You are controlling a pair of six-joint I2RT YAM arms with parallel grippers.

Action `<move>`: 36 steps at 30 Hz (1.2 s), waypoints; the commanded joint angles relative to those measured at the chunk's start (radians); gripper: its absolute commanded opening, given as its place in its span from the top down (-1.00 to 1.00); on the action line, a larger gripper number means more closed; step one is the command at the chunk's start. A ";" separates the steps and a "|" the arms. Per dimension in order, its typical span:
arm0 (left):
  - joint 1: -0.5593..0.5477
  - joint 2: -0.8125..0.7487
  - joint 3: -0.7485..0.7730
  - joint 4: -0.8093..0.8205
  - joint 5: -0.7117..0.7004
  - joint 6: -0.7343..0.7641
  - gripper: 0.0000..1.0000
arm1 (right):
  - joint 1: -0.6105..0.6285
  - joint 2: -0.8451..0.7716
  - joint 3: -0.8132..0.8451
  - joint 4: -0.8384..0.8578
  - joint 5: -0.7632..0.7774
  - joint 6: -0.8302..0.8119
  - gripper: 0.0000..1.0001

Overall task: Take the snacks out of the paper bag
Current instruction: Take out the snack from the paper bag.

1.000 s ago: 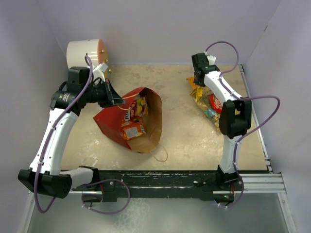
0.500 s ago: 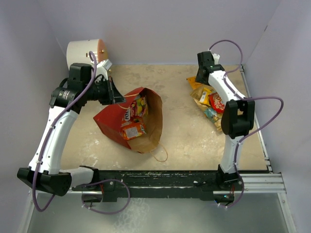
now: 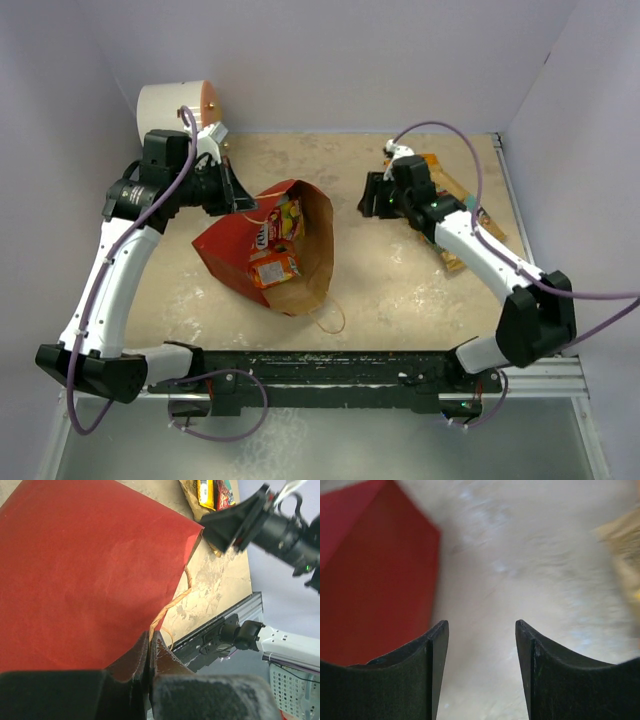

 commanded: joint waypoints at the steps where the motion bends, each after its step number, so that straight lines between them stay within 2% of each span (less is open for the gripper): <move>1: -0.001 0.016 0.029 0.013 0.017 -0.036 1.00 | 0.123 -0.128 -0.098 0.140 -0.127 0.063 -0.19; 5: -0.001 0.040 0.059 -0.007 0.018 -0.032 1.00 | 0.293 -0.234 -0.212 0.262 -0.047 0.058 -0.22; 8: -0.001 0.051 0.082 -0.019 0.010 -0.022 1.00 | 0.337 -0.286 -0.248 0.294 0.003 0.081 -0.25; 11: -0.001 0.056 0.094 -0.021 -0.002 -0.016 1.00 | 0.379 -0.346 -0.291 0.404 -0.021 -0.020 -0.25; 14: -0.001 0.044 0.084 -0.004 -0.012 -0.032 1.00 | 0.399 -0.358 -0.318 0.509 -0.134 -0.191 -0.25; 18: -0.001 0.010 0.057 0.044 -0.027 -0.044 1.00 | 0.408 -0.288 -0.273 0.516 -0.314 -0.445 -0.25; 21: 0.000 -0.012 0.052 0.058 -0.047 -0.030 1.00 | 0.415 -0.217 -0.227 0.483 -0.548 -0.711 -0.25; 25: -0.001 -0.037 0.043 0.080 -0.054 -0.004 1.00 | 0.421 -0.087 -0.148 0.460 -0.657 -0.945 -0.27; 28: -0.001 -0.052 0.044 0.089 -0.062 0.025 1.00 | 0.430 0.002 -0.084 0.434 -0.651 -1.091 -0.30; 36: -0.001 -0.099 0.036 0.105 -0.058 0.090 1.00 | 0.439 0.198 0.034 0.490 -0.512 -1.280 -0.38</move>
